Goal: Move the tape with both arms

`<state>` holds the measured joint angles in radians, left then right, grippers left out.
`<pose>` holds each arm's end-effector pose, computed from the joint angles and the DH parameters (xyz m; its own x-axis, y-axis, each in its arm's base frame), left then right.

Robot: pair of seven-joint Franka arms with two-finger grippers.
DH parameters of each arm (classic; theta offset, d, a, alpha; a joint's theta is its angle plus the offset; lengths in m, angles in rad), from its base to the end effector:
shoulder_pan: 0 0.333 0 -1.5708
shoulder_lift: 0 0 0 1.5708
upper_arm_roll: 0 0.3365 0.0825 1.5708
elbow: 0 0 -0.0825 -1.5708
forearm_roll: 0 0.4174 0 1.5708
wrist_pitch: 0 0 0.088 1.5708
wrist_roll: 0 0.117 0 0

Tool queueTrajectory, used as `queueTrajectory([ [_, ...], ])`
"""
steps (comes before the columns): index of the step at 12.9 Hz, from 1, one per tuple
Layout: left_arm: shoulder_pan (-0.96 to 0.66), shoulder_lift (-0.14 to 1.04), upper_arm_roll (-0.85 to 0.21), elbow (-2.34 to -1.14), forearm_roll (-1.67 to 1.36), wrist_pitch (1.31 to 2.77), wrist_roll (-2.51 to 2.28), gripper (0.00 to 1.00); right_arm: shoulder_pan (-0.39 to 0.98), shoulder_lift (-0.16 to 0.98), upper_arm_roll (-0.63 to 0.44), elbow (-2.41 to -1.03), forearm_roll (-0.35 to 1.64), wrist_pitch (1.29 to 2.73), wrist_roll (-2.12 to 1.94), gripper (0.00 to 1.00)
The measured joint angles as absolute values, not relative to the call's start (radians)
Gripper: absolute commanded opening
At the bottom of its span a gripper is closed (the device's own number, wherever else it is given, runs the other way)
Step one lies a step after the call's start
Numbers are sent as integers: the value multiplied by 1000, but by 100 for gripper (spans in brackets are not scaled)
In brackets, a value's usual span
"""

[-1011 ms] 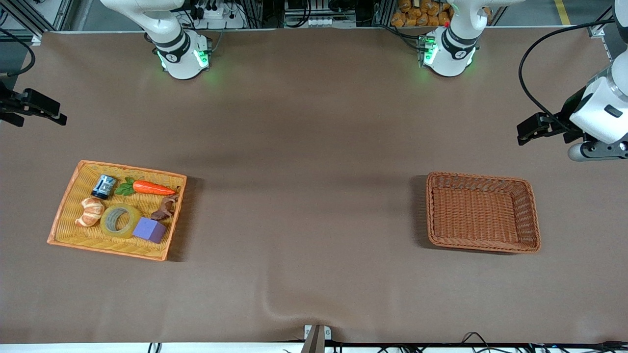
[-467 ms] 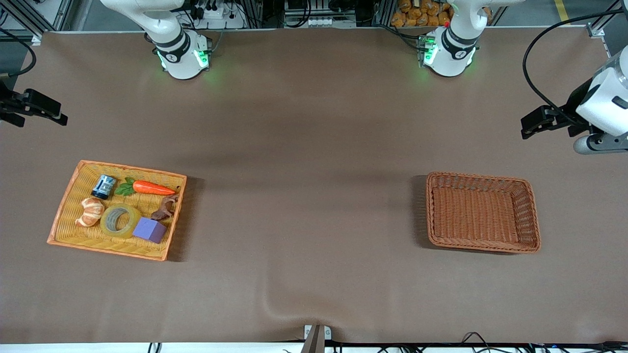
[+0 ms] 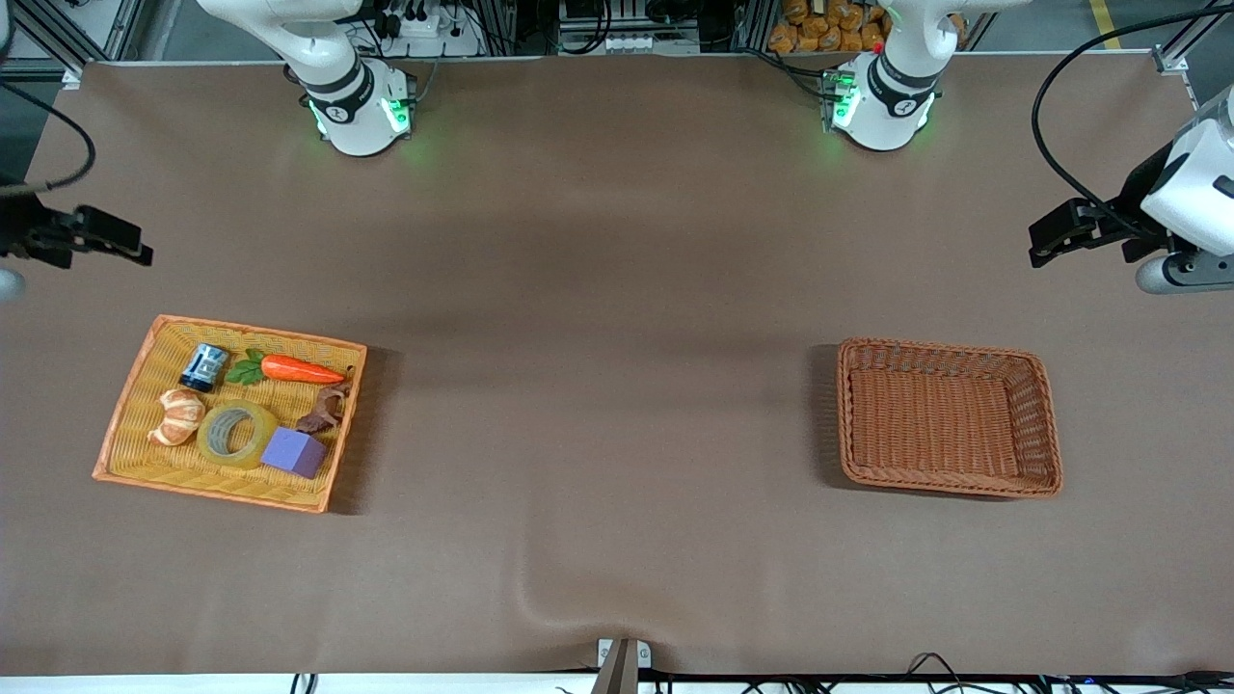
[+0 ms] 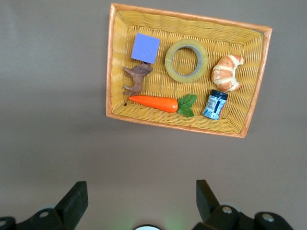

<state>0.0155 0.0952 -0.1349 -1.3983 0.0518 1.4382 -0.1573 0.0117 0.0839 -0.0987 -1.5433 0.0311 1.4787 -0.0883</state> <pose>0.6020 -0.0611 0.6535 0.9979 0.0447 -0.0476 0.0424 -0.9980 -0.0469 0.5997 -0.0461 0.5918 0.9894 0.0042 -0.1449 -0.0010 -0.9994 -0.0357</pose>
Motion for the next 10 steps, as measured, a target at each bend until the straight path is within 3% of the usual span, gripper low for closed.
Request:
queueTrajectory([
  [10,36,92,-139,-1413,52,1451,-146,100,-53,388,-101,-1537,38,1781,-89,100],
])
